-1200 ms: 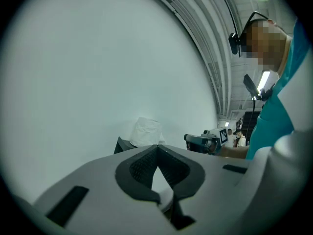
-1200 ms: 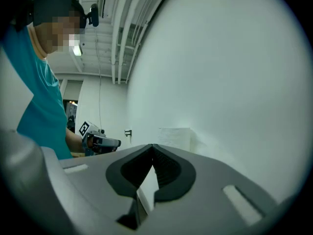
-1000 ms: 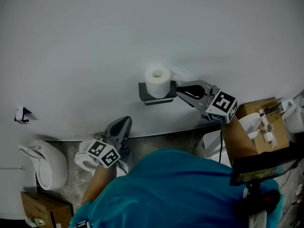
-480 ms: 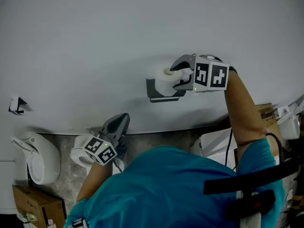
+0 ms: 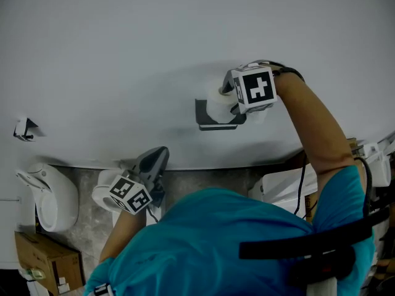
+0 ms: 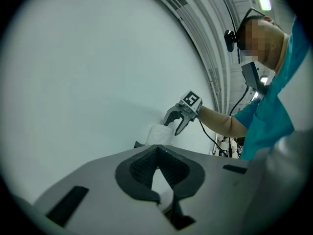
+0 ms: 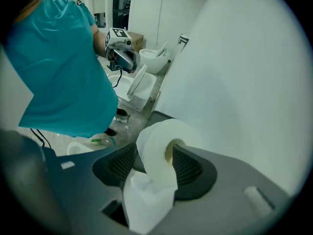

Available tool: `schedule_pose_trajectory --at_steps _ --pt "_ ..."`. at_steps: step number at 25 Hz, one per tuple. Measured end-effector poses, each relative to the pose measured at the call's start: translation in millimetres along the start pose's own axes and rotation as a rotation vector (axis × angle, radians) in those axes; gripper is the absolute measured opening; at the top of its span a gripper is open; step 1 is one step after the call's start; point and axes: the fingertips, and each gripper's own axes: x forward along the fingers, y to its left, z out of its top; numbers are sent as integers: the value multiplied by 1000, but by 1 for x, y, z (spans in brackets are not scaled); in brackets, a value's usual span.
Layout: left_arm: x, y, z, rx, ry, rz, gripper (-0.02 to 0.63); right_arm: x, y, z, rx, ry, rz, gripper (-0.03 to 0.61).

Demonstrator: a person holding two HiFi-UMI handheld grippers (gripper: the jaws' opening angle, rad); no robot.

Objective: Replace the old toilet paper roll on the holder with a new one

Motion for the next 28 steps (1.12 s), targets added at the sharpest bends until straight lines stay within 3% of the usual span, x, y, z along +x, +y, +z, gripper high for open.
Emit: schedule_pose_trajectory --at_steps 7,16,21,28 --pt "-7 -1 1 -1 8 23 8 19 -2 -7 0 124 47 235" --pt "-12 4 -1 -6 -17 28 8 28 1 -12 1 134 92 178" --pt "-10 2 1 -5 -5 31 8 25 4 -14 7 111 95 167" --pt "-5 3 1 -9 -8 12 8 6 8 -11 56 -34 33 164"
